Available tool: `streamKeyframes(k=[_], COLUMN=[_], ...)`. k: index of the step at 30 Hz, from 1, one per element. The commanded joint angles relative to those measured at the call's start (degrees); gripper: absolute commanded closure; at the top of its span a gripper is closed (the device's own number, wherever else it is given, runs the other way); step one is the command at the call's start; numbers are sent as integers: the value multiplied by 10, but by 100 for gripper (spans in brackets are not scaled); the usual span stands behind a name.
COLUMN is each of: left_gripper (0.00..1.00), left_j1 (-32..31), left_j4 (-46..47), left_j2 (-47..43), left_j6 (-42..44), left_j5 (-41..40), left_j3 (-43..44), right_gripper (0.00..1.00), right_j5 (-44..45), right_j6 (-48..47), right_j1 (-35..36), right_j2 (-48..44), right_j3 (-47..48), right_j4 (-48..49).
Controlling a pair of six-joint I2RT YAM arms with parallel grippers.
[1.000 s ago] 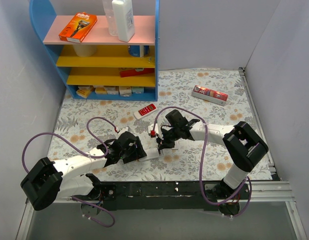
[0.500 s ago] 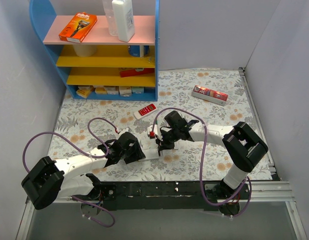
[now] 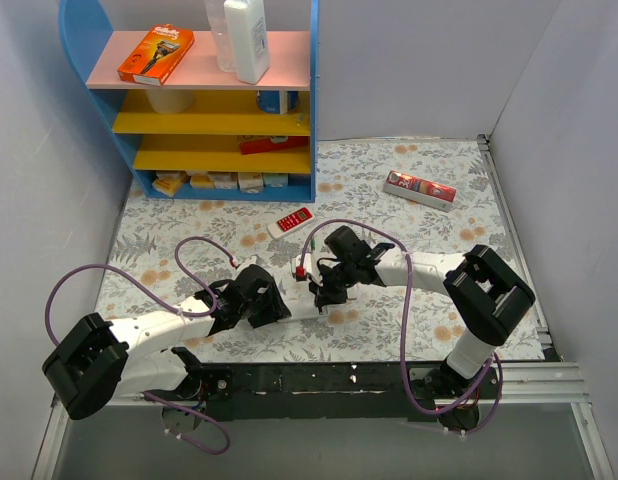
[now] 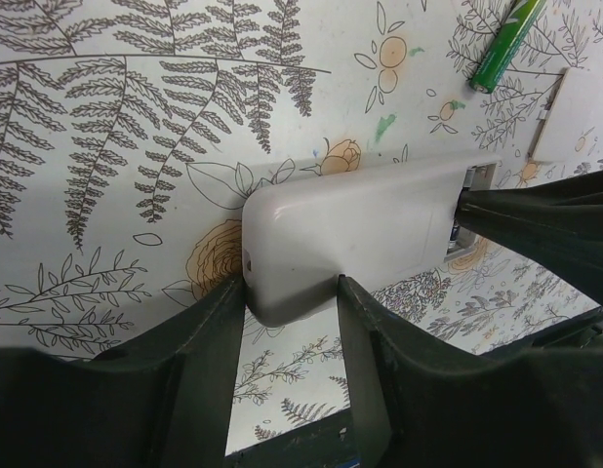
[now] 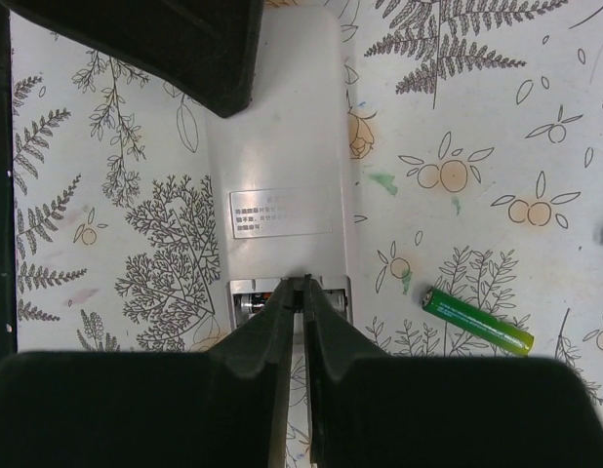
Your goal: Load the batteries into the remote control
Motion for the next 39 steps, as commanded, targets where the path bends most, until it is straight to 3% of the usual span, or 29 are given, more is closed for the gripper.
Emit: streamKeyframes(k=[1, 12, 16, 20, 22, 27, 37, 39], left_gripper=[59, 50, 46, 40, 36, 31, 3, 2], left_j1=[-2, -2, -2, -2, -2, -2, -1, -1], left_j4=[-14, -42, -48, -58, -65, -102, -218, -243], left_j2=[12, 0, -8, -23, -32, -84, -218, -235], left_j6=[-1, -12, -15, -22, -23, -31, -3, 7], left_j5=[14, -36, -45, -59, -64, -114, -256, -275], left_j3=[-22, -24, -26, -28, -26, -18, 52, 78], right_gripper=[86, 83, 81, 59, 54, 50, 47, 47], right_j5=[-7, 2, 74, 152, 222, 359, 404, 415], right_j6=[24, 109, 184, 309, 343, 448, 576, 586], right_j1=[21, 21, 20, 10, 8, 8, 11, 13], right_j2=[25, -91, -134, -135, -117, -53, 83, 101], right_j3=[-13, 27, 29, 52, 83, 152, 246, 266], right_j4=[-20, 20, 72, 78, 55, -34, -88, -98])
